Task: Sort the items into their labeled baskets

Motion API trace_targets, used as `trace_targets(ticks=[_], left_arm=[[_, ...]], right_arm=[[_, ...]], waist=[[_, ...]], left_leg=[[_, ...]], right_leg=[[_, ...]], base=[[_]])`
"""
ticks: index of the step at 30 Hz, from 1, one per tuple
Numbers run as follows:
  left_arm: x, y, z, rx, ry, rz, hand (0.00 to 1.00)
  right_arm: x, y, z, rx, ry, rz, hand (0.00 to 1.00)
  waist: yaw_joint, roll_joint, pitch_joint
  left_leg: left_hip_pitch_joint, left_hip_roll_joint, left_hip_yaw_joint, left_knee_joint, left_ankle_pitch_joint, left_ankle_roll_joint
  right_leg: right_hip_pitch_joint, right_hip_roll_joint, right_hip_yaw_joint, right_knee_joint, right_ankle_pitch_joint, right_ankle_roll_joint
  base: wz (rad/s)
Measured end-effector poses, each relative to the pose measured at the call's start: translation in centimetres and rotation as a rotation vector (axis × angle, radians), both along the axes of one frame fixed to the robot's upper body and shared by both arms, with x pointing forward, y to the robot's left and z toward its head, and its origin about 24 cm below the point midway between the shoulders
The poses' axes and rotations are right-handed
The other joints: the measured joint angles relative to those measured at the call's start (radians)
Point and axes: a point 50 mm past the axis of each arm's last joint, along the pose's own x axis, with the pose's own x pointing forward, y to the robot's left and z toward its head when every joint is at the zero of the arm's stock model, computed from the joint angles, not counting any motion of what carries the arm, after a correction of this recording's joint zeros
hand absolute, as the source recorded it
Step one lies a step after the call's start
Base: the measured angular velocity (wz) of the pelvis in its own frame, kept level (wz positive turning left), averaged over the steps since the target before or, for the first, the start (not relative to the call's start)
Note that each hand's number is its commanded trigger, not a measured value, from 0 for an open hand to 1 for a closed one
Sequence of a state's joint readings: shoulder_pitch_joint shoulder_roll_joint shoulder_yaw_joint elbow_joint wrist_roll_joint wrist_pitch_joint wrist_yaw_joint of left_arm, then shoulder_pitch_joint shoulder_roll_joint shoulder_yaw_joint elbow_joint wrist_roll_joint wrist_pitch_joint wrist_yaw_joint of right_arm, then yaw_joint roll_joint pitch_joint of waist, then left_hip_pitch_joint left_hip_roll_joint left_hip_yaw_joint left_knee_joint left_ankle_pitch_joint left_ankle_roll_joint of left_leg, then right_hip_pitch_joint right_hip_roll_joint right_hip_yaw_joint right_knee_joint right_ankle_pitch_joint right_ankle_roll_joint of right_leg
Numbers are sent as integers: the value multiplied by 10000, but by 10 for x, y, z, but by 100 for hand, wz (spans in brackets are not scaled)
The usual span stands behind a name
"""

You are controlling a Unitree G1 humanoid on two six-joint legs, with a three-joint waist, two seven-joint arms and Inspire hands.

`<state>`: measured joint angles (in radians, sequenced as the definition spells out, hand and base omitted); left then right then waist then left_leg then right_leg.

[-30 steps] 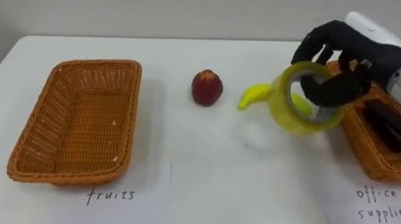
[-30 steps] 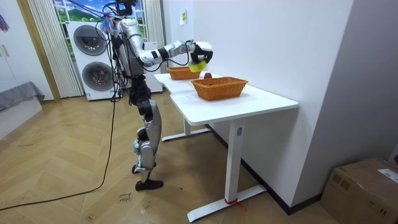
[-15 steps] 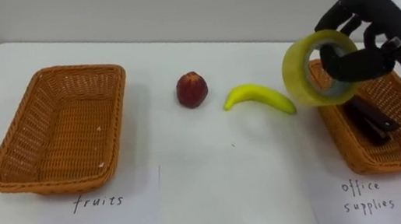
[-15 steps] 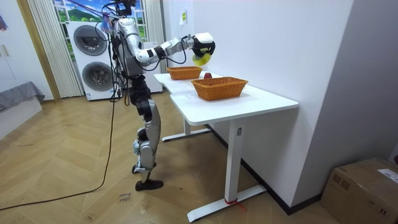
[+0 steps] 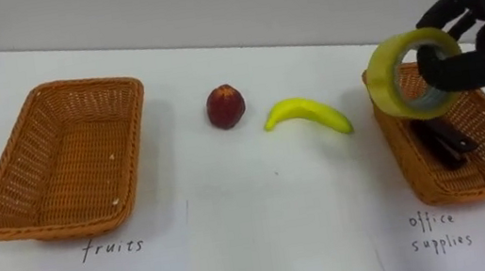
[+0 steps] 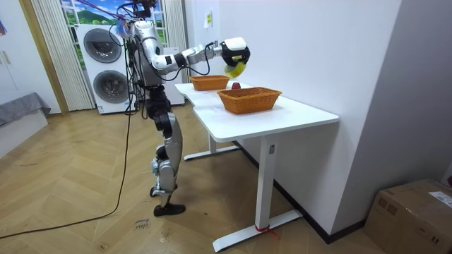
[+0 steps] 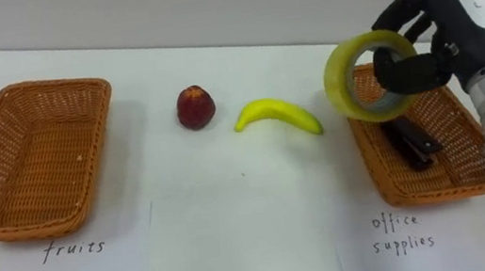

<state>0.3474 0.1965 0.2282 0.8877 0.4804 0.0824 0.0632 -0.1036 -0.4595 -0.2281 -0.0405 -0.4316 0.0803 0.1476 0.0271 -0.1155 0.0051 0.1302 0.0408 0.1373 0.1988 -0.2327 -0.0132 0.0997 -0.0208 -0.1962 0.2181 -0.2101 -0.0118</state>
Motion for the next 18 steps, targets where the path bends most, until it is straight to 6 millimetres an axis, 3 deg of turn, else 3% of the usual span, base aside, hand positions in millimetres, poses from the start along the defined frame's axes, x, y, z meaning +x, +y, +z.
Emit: trace_targets(ticks=[7,18], left_arm=[[0,-1,-1,-117,-2,190,0],[1,0,-1,-107,-35,193,0]], right_arm=[[0,-11,-10,-5,253,-562,100],[0,-12,-9,128,69,-671,100]], waist=[[-18,-24,-2],[-22,-22,-11]], left_leg=[[0,4,19,1,0,0],[10,10,42,1,0,0]], right_leg=[[-47,15,65,24,1,-3],[-100,34,191,25,8,-11]], base=[[-2],[-3]])
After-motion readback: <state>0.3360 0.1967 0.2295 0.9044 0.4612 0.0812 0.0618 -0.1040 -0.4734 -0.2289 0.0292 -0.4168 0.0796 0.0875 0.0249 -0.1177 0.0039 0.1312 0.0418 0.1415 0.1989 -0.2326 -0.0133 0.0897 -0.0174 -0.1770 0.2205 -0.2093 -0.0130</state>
